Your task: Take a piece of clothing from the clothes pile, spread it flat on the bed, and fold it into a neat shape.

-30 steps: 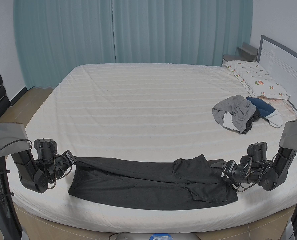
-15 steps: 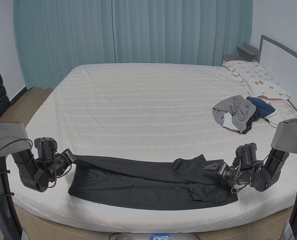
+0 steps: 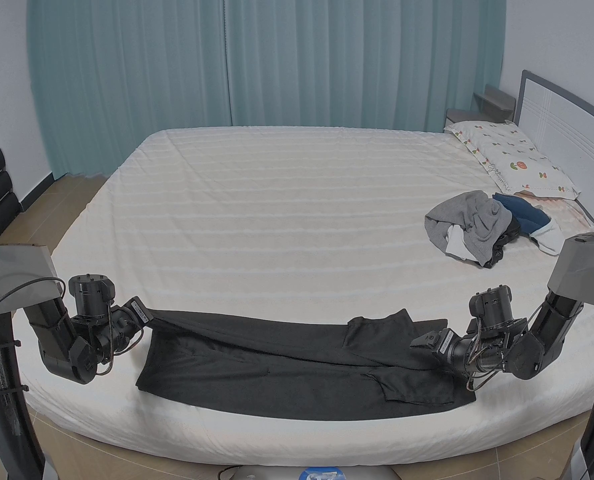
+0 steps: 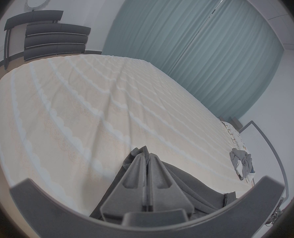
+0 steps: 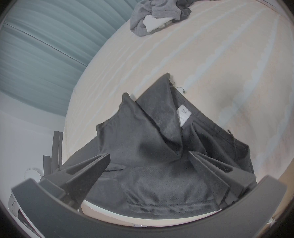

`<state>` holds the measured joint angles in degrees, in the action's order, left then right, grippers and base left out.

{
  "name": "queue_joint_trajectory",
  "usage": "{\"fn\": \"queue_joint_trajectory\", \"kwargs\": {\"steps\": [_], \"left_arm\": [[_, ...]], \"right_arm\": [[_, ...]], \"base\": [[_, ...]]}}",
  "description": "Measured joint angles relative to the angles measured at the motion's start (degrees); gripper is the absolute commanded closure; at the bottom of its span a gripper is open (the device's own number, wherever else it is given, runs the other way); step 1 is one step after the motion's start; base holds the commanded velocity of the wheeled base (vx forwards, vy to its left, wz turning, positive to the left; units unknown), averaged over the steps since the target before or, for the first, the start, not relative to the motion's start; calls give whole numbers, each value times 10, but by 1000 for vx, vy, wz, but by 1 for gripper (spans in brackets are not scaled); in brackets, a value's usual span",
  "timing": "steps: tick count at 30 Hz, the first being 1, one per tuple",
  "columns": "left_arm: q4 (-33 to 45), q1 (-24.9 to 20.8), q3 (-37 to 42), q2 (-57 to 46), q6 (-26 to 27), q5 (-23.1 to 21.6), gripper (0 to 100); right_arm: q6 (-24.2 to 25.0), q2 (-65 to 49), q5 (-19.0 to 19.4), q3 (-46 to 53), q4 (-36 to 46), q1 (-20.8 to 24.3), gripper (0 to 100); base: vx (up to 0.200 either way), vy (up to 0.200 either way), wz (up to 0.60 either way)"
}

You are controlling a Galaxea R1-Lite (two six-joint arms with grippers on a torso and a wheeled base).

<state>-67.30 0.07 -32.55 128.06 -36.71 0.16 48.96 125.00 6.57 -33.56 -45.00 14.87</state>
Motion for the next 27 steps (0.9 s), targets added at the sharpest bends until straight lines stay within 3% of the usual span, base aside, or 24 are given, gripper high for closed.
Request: {"fn": "queue_joint_trajectory", "kwargs": {"steps": [17,18,27], "left_arm": [[0,-1,0,1,0,0,100],[0,-1,0,1,0,0,100],[0,-1,0,1,0,0,100]], "right_arm": [[33,24,-10,-45,23,19,0],[33,27,-12,-49,23,19,100],[33,39,-38,-58,36,19,100]], "base": [[0,0,0],[0,0,0],[0,0,0]]}}
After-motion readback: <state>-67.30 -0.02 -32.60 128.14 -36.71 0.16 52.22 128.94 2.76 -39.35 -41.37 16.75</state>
